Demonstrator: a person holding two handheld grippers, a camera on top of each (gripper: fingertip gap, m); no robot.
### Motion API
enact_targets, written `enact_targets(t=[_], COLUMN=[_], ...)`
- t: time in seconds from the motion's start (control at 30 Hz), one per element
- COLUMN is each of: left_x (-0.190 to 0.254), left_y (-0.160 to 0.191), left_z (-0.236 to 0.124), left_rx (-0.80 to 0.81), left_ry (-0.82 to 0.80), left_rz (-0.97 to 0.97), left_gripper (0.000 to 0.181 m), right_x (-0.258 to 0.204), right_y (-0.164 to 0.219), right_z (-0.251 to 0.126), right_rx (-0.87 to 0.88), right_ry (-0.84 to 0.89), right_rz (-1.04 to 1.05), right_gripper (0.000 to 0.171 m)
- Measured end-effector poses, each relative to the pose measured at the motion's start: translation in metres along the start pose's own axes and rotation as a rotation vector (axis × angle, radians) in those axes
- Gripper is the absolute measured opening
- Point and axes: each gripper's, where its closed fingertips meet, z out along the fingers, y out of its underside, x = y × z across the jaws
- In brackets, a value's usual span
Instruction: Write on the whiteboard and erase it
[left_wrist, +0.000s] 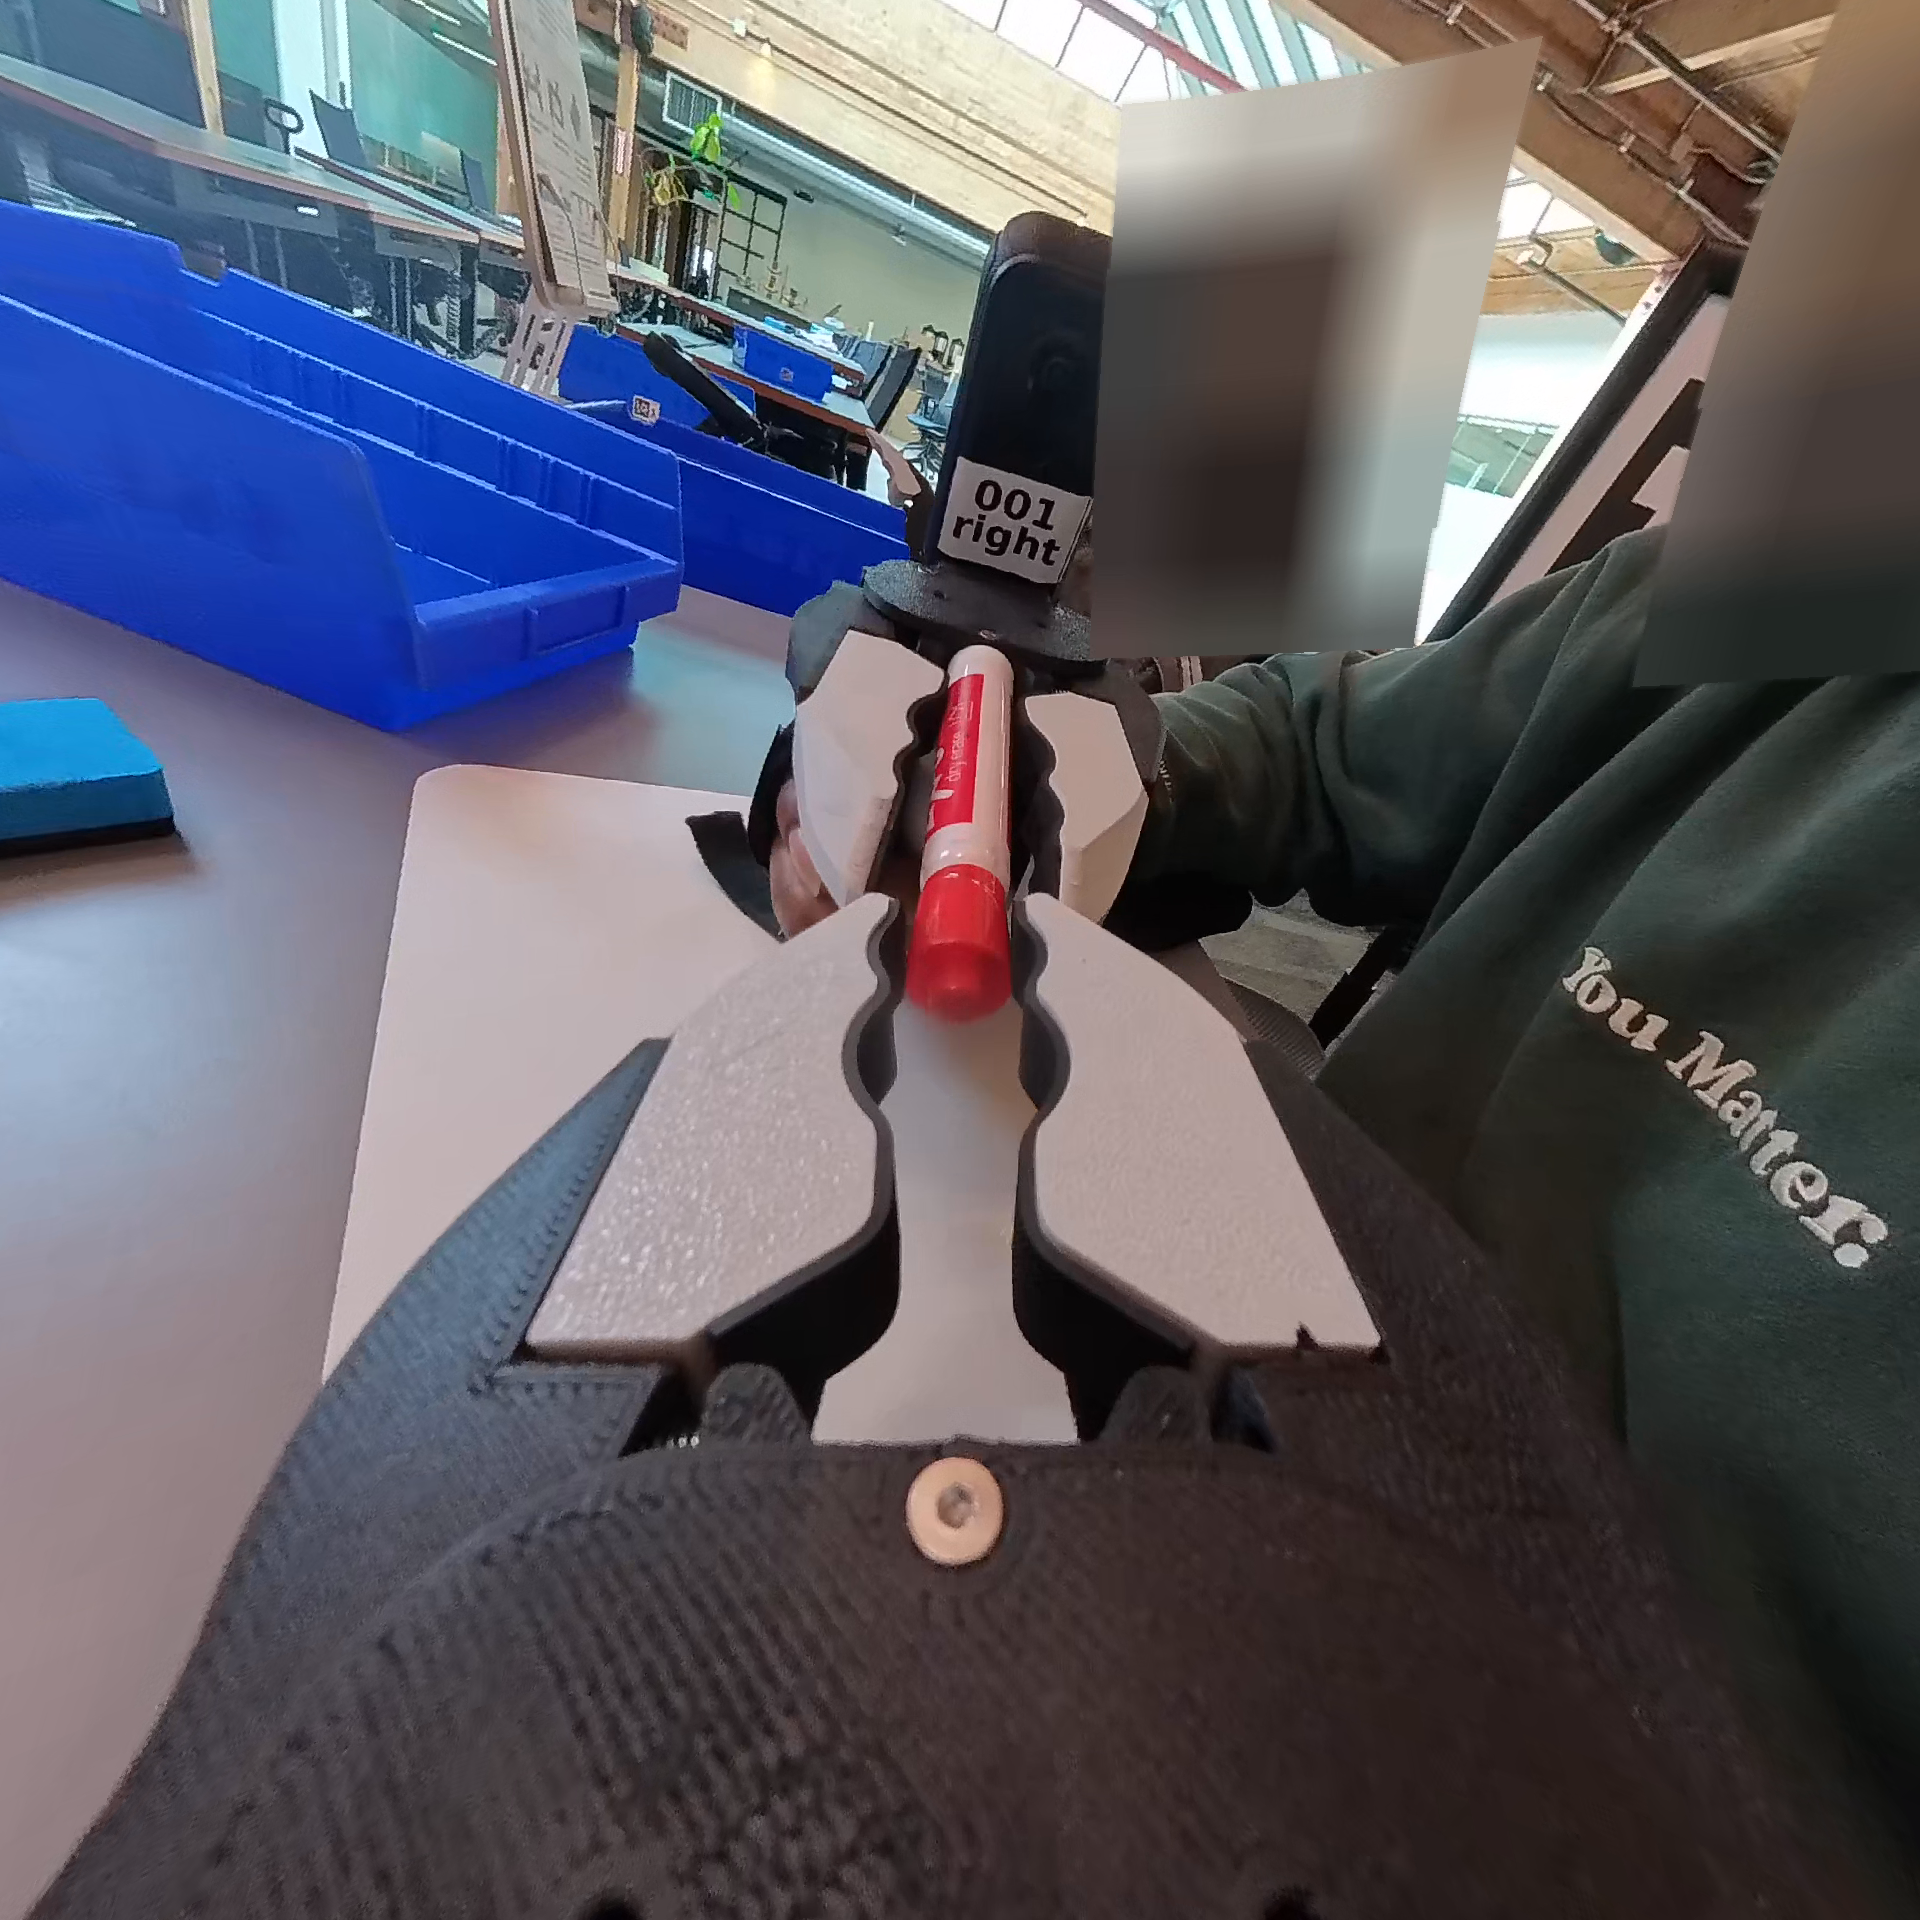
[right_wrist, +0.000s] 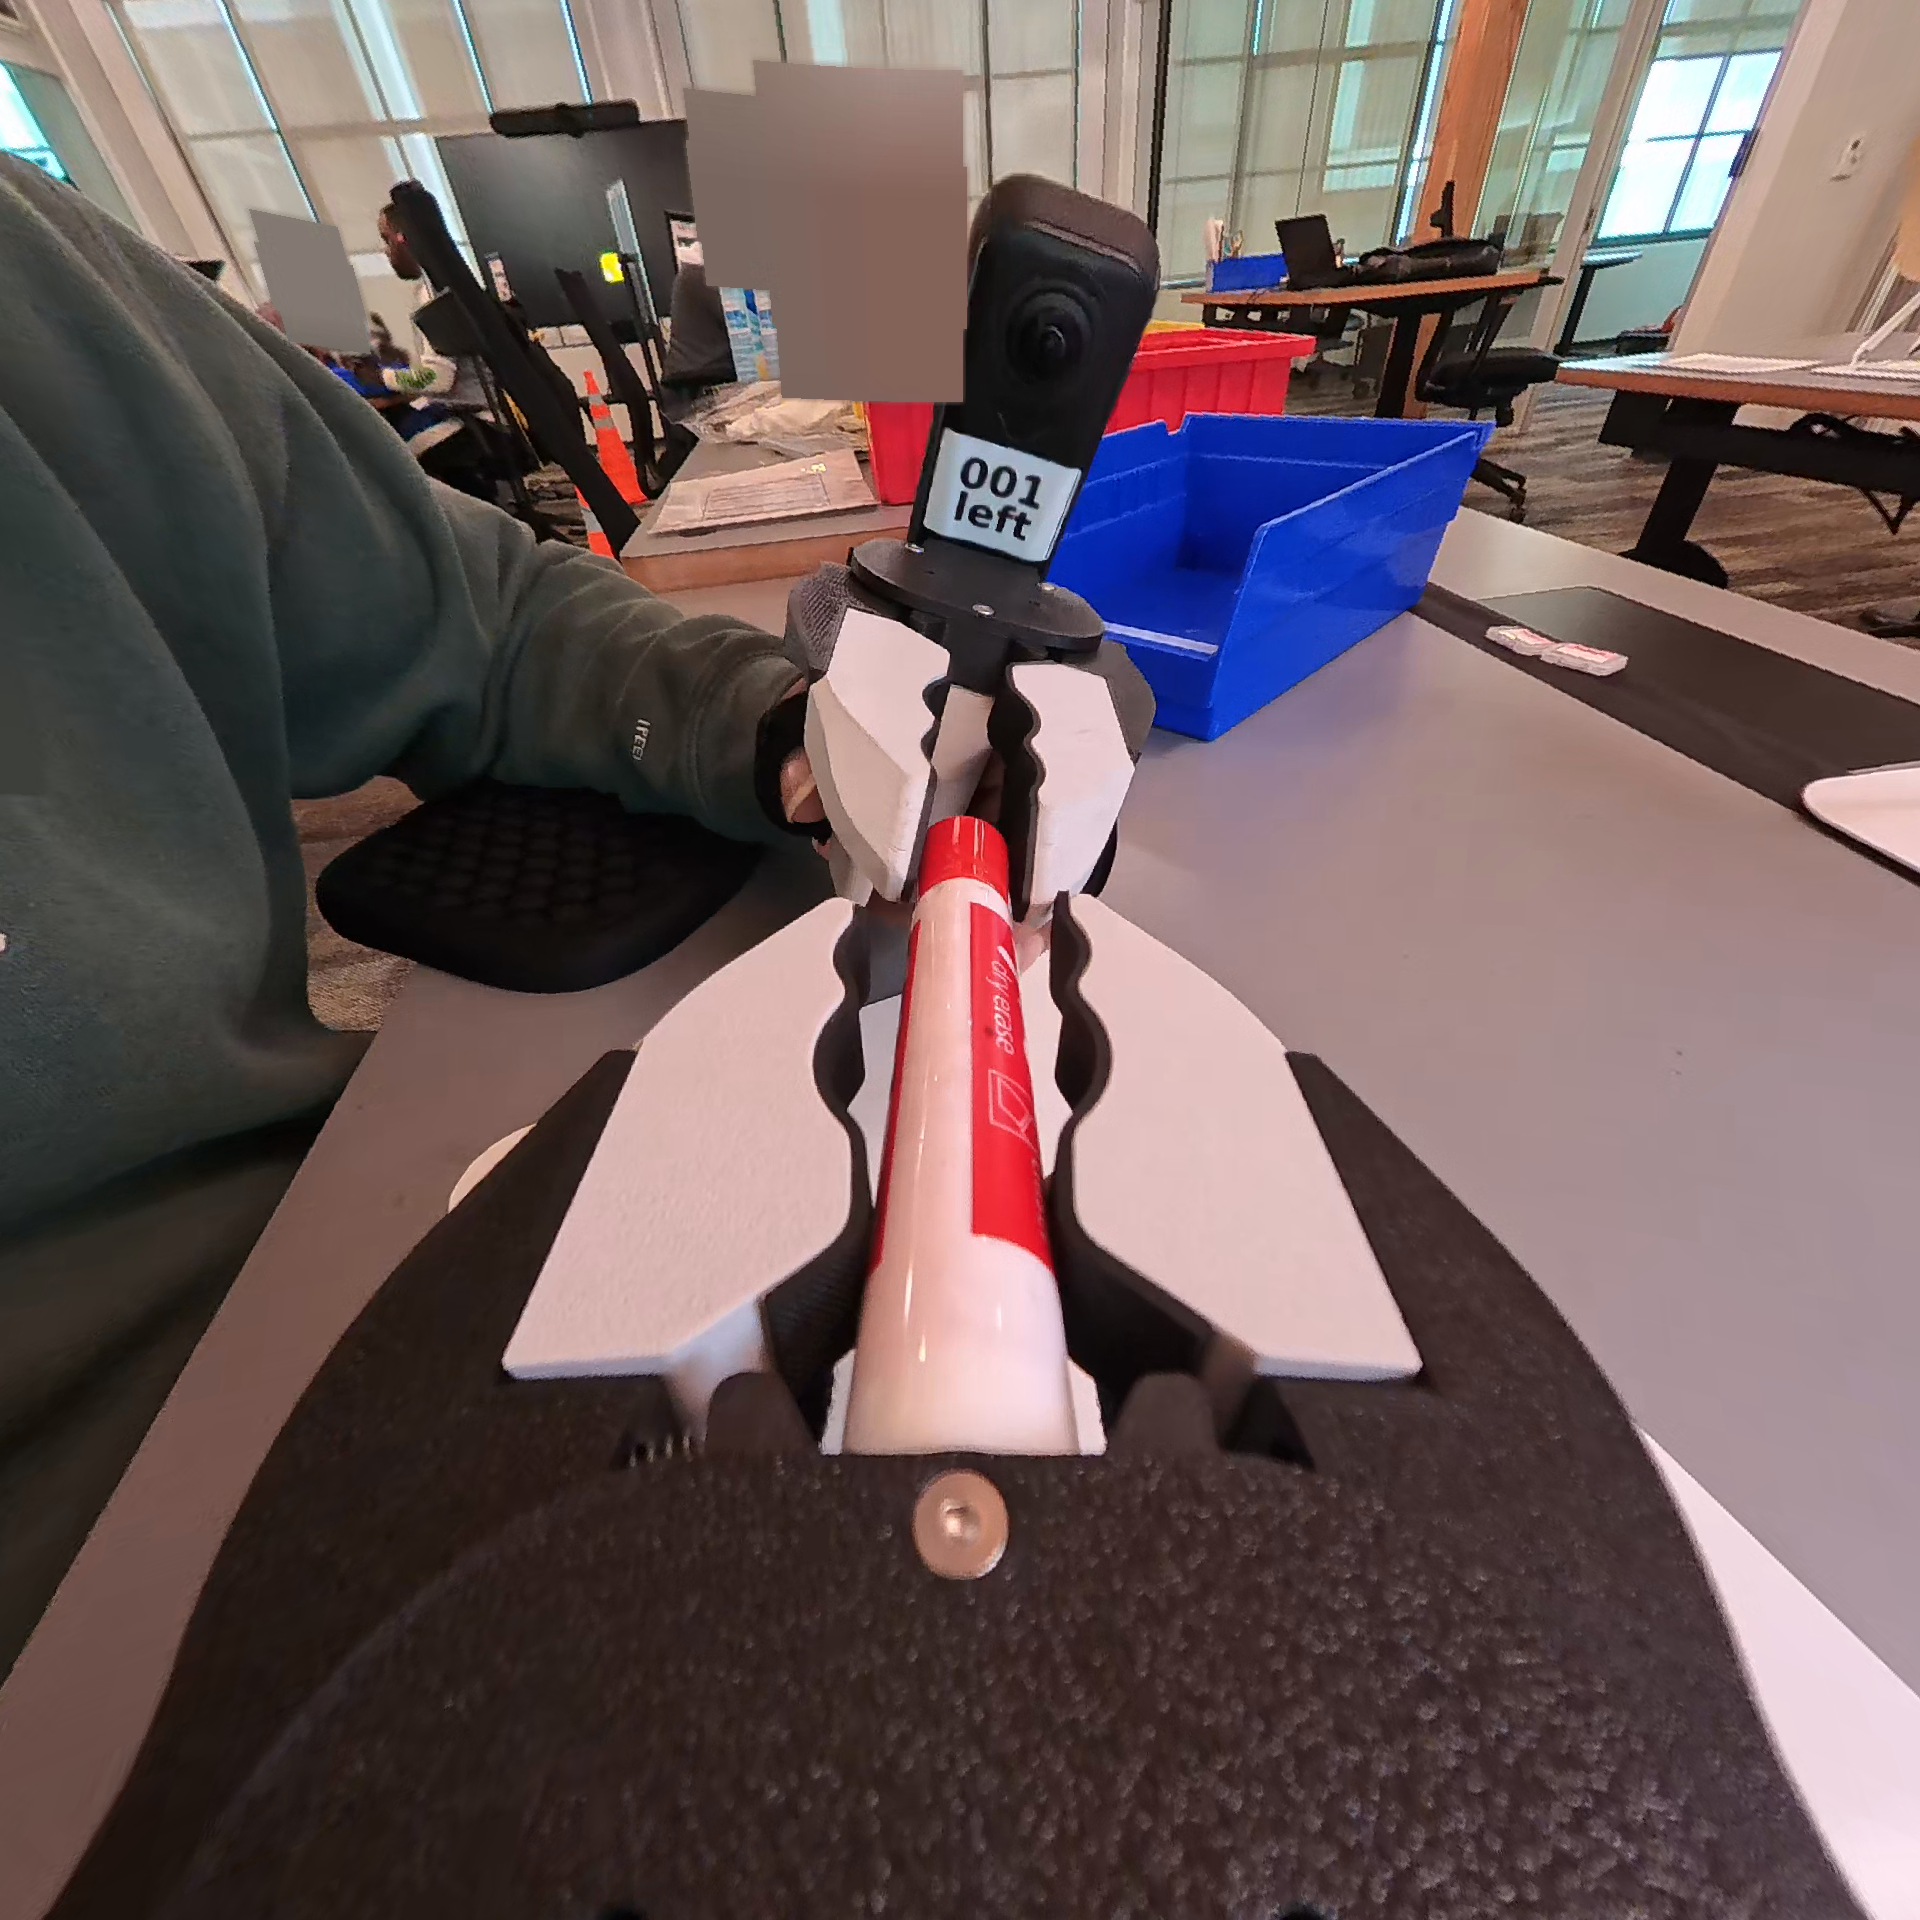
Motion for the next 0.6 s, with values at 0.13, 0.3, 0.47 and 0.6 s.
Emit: enact_targets(t=[0.13, 0.3, 0.47, 0.6], left_x=[0.0, 0.0003, 0.0002, 0.0013], left_y=[-0.0002, -0.0023, -0.0008, -0.0005], left_z=[-0.0001, 0.0009, 0.0005, 0.0005], left_rx=[0.003, 0.024, 0.006, -0.005], left_ry=[-0.003, -0.015, -0.024, -0.034], left_rz=[-0.005, 0.002, 0.026, 0.058], left_gripper=[0.019, 0.019, 0.019, 0.019], right_x=[0.0001, 0.0004, 0.0004, -0.0003], right_y=[0.0002, -0.0008, -0.0008, -0.0004], right_z=[0.0002, -0.0008, -0.0005, -0.0002], right_rx=[0.002, 0.008, 0.013, 0.014], right_ry=[-0.002, -0.004, -0.011, -0.015], right_rz=[0.002, 0.009, 0.022, 0.023], right_gripper=[0.034, 0.034, 0.034, 0.034])
